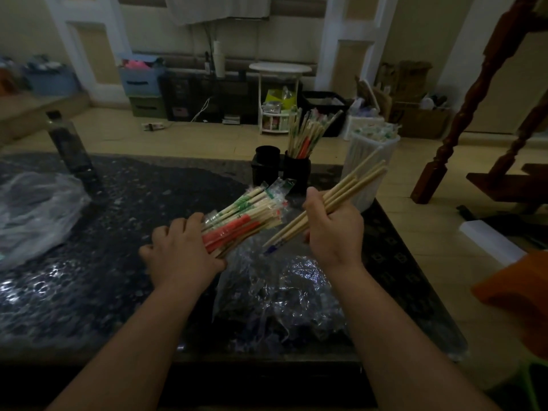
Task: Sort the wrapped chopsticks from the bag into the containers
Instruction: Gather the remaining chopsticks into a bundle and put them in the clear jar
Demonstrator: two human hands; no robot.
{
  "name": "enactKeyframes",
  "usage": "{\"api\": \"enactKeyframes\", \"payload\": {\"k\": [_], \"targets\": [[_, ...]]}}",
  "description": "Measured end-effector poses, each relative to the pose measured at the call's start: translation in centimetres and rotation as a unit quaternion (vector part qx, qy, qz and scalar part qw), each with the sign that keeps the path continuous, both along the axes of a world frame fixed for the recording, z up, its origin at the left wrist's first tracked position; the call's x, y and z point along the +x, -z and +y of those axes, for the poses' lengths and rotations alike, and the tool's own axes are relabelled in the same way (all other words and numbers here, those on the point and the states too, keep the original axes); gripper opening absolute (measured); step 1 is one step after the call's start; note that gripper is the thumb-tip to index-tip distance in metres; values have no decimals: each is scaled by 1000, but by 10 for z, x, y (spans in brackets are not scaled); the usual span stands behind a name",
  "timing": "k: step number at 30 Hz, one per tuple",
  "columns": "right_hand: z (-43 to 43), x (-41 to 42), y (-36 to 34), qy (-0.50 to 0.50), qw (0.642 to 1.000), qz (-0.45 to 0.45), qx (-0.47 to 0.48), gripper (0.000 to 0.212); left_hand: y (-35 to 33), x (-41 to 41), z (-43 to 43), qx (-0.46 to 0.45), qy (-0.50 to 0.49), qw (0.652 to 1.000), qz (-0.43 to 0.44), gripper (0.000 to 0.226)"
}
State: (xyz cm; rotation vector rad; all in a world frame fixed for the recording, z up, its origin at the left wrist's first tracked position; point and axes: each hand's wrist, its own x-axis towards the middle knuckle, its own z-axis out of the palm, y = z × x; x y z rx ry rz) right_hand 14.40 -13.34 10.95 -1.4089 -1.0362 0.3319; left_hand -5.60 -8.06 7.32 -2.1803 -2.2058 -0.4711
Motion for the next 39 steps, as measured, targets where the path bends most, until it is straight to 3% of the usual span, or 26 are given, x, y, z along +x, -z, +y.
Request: {"api": "enactKeyframes", "payload": {"k": [7, 16, 23, 33, 37, 39], "targets": [[7, -18, -2, -44, 972, 231, 21, 20, 5, 4, 3, 22, 19, 1000, 7, 94], [16, -14, 0, -32, 962, 271, 5, 18, 7, 8, 3, 64, 42, 997, 19, 97], [16, -15, -6, -22, 948, 310, 71, 24, 9, 10, 3, 68, 38, 997, 22, 98], [25, -12, 13, -38, 969, 243, -26, 13, 9, 10, 1, 70, 68, 995, 3, 100], [31, -9, 18, -48, 959, 273, -54, 46, 10, 10, 1, 72, 79, 994, -3, 100], [31, -7, 19, -63, 948, 305, -70, 49, 10, 11, 0, 79, 87, 993, -8, 99]]}}
